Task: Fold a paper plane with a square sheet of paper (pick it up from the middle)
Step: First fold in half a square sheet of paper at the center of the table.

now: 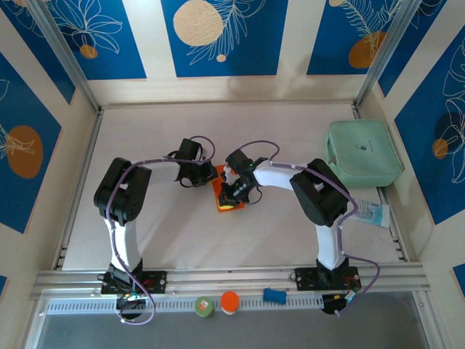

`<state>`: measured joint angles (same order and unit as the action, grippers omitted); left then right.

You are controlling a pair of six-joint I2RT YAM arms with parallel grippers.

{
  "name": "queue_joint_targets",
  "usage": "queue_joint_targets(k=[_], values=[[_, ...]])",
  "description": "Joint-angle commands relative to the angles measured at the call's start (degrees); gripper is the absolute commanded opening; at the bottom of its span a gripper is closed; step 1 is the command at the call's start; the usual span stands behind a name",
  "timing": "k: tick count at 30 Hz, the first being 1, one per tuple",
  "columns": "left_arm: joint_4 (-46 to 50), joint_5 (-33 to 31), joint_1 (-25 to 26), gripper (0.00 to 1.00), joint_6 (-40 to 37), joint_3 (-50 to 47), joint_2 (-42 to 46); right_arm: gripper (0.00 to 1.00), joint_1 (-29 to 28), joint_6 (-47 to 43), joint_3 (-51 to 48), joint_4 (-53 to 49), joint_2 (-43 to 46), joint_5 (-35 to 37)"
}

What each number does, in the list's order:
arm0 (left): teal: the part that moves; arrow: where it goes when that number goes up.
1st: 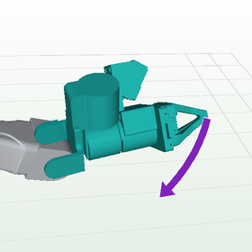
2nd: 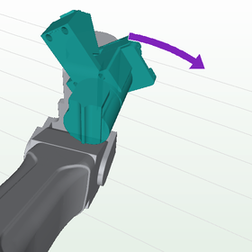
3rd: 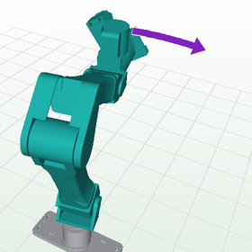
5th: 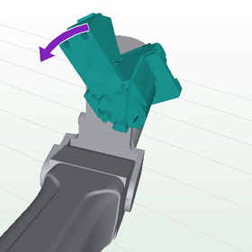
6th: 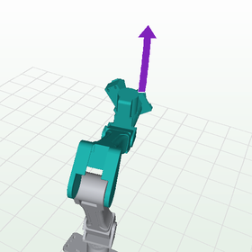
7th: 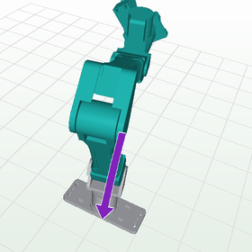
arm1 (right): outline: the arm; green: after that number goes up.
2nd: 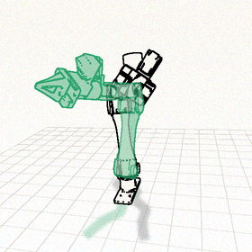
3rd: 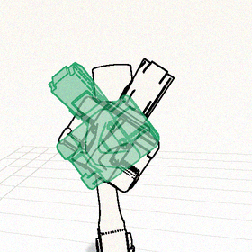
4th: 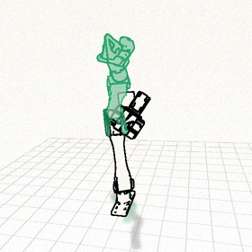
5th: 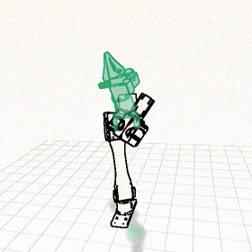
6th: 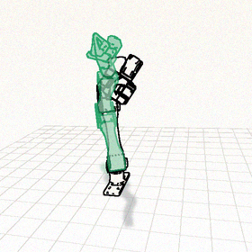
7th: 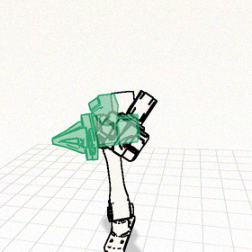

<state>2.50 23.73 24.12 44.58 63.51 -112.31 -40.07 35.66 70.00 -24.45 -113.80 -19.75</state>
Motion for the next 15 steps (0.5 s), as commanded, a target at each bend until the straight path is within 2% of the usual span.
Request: queue_joint_targets(k=[1, 6, 10, 15], values=[[0.8, -0.4, -0.4, 0.13, -0.2, -0.8, -2.0, 0.03, -0.6, 0.5, -1.7, -0.5, -0.3, -1.1], [0.0, 2.0, -0.4, 0.13, -2.6, 0.6, -3.1, 0.03, -0.8, 0.6, -3.4, 0.0, 1.1, -2.7], [0.5, 5.0, -0.4, 0.14, -7.2, 3.4, -4.6, 0.03, 1.8, 2.8, -1.6, 1.7, 5.2, -2.5], [3.5, 6.6, -0.4, 0.23, -10.2, 6.8, -1.6, 0.1, 6.1, 6.8, -7.2, 5.6, 13.3, 0.9]])
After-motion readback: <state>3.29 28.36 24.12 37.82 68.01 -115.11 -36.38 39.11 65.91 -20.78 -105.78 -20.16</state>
